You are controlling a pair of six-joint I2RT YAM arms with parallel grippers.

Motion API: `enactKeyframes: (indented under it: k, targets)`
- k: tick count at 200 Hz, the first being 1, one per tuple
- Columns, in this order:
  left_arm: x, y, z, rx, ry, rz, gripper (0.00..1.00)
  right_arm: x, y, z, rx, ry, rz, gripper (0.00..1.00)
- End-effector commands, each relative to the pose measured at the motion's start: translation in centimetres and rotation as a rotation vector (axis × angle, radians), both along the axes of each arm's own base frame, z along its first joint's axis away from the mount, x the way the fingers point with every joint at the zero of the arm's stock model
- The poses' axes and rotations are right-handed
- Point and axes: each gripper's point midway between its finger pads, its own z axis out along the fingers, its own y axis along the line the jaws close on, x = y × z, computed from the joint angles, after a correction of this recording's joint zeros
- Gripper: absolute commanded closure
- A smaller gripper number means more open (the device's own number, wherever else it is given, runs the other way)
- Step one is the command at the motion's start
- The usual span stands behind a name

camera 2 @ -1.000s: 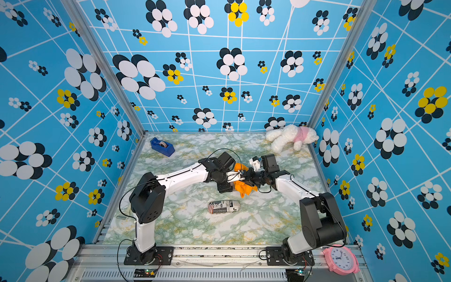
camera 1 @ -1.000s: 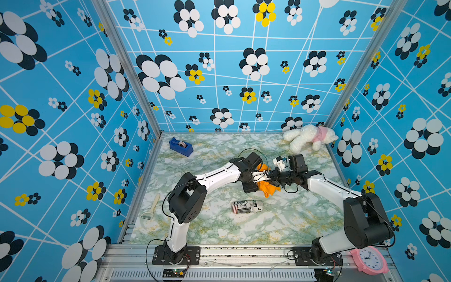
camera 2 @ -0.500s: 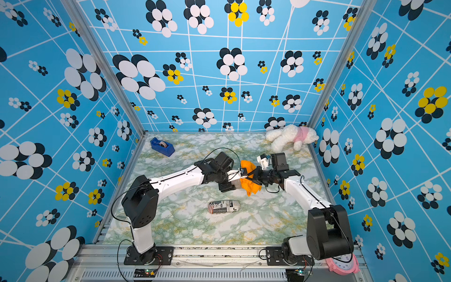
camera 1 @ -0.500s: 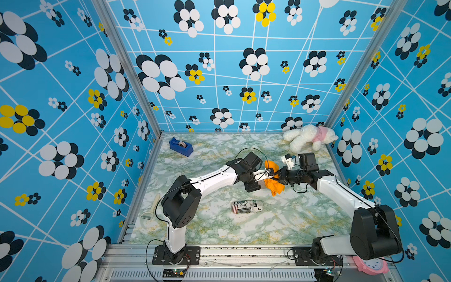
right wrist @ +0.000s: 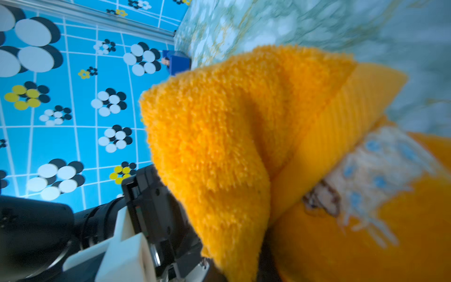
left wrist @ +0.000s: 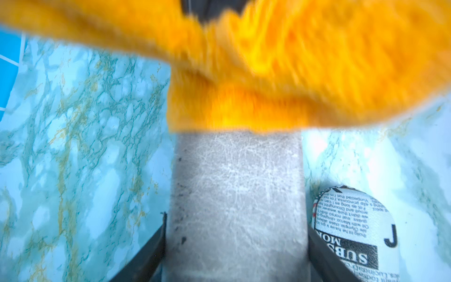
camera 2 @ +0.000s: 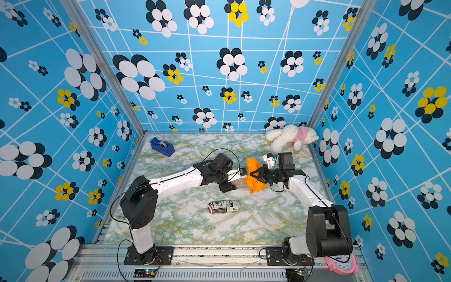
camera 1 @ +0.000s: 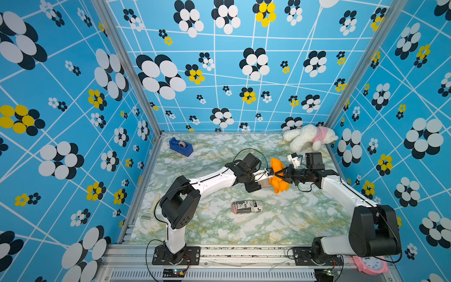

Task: Wipe the eyeglass case
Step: Wipe the dirt from the eyeglass case.

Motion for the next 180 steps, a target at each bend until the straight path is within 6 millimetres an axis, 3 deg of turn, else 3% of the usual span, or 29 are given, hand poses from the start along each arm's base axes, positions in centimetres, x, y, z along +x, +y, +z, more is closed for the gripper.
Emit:
enactKeyframes:
  k: [1,29,34,63,82,110,136,155,180]
  targets:
    - [0.5,-1.6,5.9,-0.165,-0.095,-0.028,0.81,-1.5,-1.2,-0.6,-0.119,0.024,0.017,1.00]
    - [0.5,-1.9,6.1,-0.175,-0.096,-0.031,0.81,-1.2,0.9,-0.2,-0.063,0.012,0.028,1.00]
    - [0.6,-2.0,6.2,-0.178,-0.096,-0.032,0.81,-1.6,2.6,-0.1,-0.054,0.007,0.069,1.00]
    - [0.7,-2.5,6.1,-0.185,-0.092,-0.034,0.81,-2.2,6.9,0.0,0.032,0.005,0.123,1.00]
    - [0.9,-2.7,6.2,-0.190,-0.100,-0.030,0.81,-2.2,7.9,-0.3,0.064,0.006,0.133,1.00]
    - [1.0,-2.1,6.5,-0.192,-0.115,-0.020,0.82,-1.5,4.6,-1.0,0.033,0.013,0.069,1.00]
    - [1.1,-1.2,6.7,-0.198,-0.100,0.000,0.82,-1.2,-1.8,-0.8,-0.076,0.013,-0.044,1.00]
    - [0.8,-0.5,7.2,-0.234,-0.020,0.017,0.82,-1.6,-3.9,0.8,-0.191,-0.045,-0.064,1.00]
    - [0.1,0.4,7.6,-0.246,0.101,0.043,0.83,-1.8,-4.5,4.5,-0.225,-0.206,-0.102,1.00]
